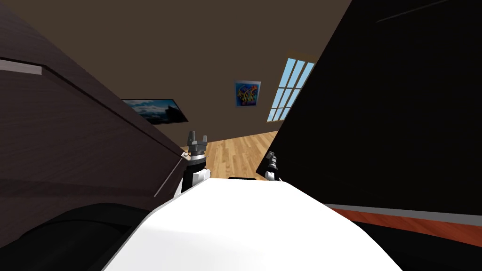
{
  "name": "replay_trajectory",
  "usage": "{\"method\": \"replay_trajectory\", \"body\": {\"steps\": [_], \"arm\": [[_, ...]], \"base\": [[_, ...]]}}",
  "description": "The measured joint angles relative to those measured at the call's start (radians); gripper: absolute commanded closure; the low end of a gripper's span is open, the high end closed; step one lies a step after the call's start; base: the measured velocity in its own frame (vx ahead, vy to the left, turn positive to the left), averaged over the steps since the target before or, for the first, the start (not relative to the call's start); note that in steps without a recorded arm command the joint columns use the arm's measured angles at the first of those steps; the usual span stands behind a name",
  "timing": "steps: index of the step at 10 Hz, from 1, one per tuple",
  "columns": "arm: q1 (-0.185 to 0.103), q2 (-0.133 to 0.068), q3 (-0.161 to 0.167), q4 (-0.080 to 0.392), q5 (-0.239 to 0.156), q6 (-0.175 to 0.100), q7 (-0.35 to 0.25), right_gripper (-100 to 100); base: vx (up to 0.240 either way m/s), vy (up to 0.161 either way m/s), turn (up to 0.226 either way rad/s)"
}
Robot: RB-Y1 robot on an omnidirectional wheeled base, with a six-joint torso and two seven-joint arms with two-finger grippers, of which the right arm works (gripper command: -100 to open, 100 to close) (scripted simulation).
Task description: Push the door open
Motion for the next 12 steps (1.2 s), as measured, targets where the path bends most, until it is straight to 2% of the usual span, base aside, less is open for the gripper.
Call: {"method": "replay_trajectory", "body": {"steps": [1, 2, 4, 6, 9, 10, 12], "arm": [[0.014, 0.002, -0.013, -0.016, -0.007, 0.007, 0.005, 100], [0.005, -0.002, -0.024, 0.002, -0.014, 0.002, 0.008, 100], [0.009, -0.004, -0.044, -0.003, -0.024, -0.007, 0.015, 100], [0.005, -0.009, -0.065, 0.001, -0.036, -0.002, 0.022, 100], [0.019, -0.011, -0.099, -0.02, -0.056, 0.008, 0.033, 100], [0.013, -0.015, -0.108, -0.008, -0.061, 0.005, 0.034, 100], [0.02, -0.018, -0.125, -0.016, -0.071, 0.007, 0.038, 100]], "base": [[0.203, 0.047, -0.097], [0.198, 0.04, -0.073], [0.164, -0.002, -0.029], [0.206, 0.031, -0.066], [0.191, 0.021, -0.063], [0.18, 0.016, -0.042], [0.13, 0.021, -0.051]]}}
